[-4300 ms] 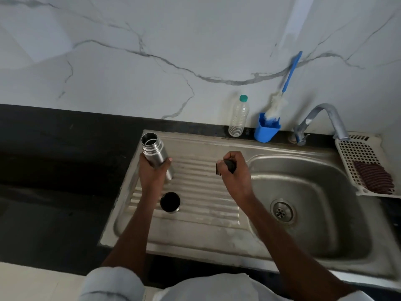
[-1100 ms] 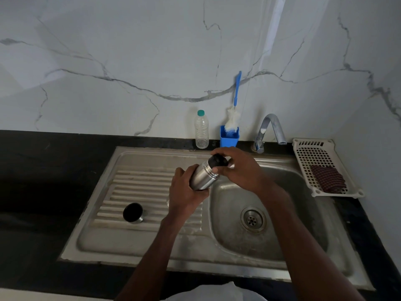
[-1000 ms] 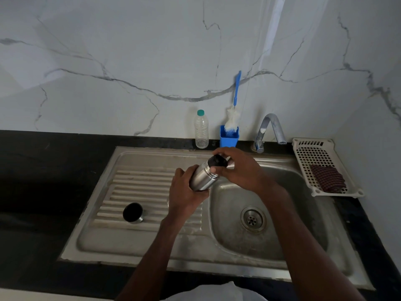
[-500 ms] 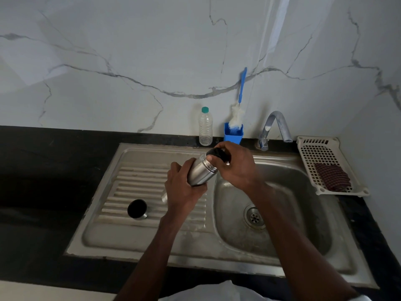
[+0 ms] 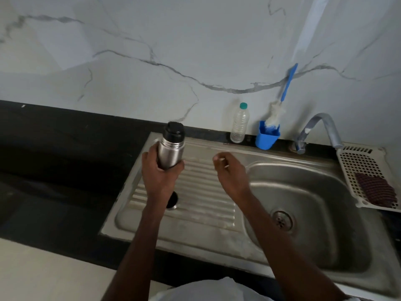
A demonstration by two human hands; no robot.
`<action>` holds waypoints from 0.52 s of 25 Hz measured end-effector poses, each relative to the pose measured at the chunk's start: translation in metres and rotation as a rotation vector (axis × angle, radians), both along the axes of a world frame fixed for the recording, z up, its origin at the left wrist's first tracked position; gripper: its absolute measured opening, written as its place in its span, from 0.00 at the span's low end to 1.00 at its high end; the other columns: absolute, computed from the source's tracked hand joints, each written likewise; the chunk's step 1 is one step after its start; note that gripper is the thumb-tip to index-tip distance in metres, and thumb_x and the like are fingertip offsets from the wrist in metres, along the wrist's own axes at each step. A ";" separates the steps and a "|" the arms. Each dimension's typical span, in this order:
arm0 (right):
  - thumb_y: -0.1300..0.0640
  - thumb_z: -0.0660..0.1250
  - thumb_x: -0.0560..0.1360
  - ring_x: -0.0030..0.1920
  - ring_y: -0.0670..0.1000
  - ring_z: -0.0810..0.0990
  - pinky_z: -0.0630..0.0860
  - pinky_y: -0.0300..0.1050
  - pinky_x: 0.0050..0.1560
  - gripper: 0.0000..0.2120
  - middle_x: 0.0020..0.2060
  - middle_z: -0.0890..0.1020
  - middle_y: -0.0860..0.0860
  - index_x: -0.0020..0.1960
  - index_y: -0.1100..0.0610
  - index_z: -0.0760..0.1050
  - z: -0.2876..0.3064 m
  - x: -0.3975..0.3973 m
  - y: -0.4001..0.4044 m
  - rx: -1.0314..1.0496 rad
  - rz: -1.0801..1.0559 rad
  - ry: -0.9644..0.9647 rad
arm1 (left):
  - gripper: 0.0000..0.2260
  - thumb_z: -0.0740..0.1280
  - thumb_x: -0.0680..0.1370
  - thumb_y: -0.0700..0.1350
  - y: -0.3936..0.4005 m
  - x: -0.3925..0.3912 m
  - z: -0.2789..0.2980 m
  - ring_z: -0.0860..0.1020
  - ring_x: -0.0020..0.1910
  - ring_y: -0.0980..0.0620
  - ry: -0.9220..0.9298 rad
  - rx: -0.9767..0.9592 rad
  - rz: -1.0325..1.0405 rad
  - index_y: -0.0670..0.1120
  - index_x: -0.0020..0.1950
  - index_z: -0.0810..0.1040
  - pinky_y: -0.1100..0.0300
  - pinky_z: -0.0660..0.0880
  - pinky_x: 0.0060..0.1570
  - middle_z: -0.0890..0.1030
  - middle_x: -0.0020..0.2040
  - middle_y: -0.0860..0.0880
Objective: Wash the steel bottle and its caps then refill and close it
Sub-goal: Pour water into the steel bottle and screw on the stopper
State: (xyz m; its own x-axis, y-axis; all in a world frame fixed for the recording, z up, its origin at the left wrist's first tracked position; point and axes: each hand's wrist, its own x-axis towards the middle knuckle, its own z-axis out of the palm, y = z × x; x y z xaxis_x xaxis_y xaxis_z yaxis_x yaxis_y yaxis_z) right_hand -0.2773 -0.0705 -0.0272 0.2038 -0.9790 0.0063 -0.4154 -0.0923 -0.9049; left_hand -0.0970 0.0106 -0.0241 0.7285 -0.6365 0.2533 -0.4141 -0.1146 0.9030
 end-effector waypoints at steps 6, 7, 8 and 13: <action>0.51 0.74 0.74 0.67 0.55 0.73 0.74 0.54 0.66 0.31 0.69 0.74 0.51 0.75 0.47 0.70 -0.074 0.083 0.044 -0.054 0.517 0.445 | 0.34 0.85 0.64 0.45 0.020 0.064 -0.020 0.78 0.51 0.62 0.030 0.077 0.065 0.54 0.68 0.78 0.66 0.73 0.48 0.76 0.56 0.54; 0.48 0.75 0.73 0.71 0.57 0.68 0.72 0.56 0.67 0.37 0.73 0.69 0.50 0.78 0.45 0.64 -0.081 0.093 0.048 -0.065 0.600 0.542 | 0.34 0.85 0.64 0.46 0.021 0.070 -0.024 0.78 0.51 0.62 0.033 0.092 0.058 0.55 0.68 0.78 0.65 0.74 0.48 0.76 0.56 0.54; 0.48 0.75 0.72 0.74 0.57 0.64 0.71 0.57 0.68 0.40 0.76 0.65 0.49 0.80 0.42 0.61 -0.085 0.101 0.051 -0.083 0.662 0.626 | 0.33 0.85 0.64 0.46 0.022 0.075 -0.028 0.78 0.50 0.62 0.034 0.103 0.051 0.54 0.68 0.78 0.64 0.75 0.48 0.76 0.55 0.54; 0.55 0.72 0.72 0.68 0.58 0.69 0.72 0.55 0.61 0.34 0.70 0.71 0.50 0.76 0.42 0.66 -0.100 0.113 0.053 -0.138 0.741 0.763 | 0.32 0.85 0.64 0.46 0.019 0.089 -0.045 0.79 0.50 0.60 0.017 0.157 -0.005 0.54 0.66 0.78 0.57 0.78 0.48 0.76 0.55 0.53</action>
State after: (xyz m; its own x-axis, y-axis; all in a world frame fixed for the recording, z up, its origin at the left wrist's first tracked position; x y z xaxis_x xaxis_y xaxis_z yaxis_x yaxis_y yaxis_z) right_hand -0.1643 -0.0172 -0.1273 0.7435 -0.6106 -0.2728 -0.6655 -0.6352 -0.3920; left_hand -0.0081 0.0298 -0.0689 0.7287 -0.6708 0.1378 -0.3998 -0.2534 0.8809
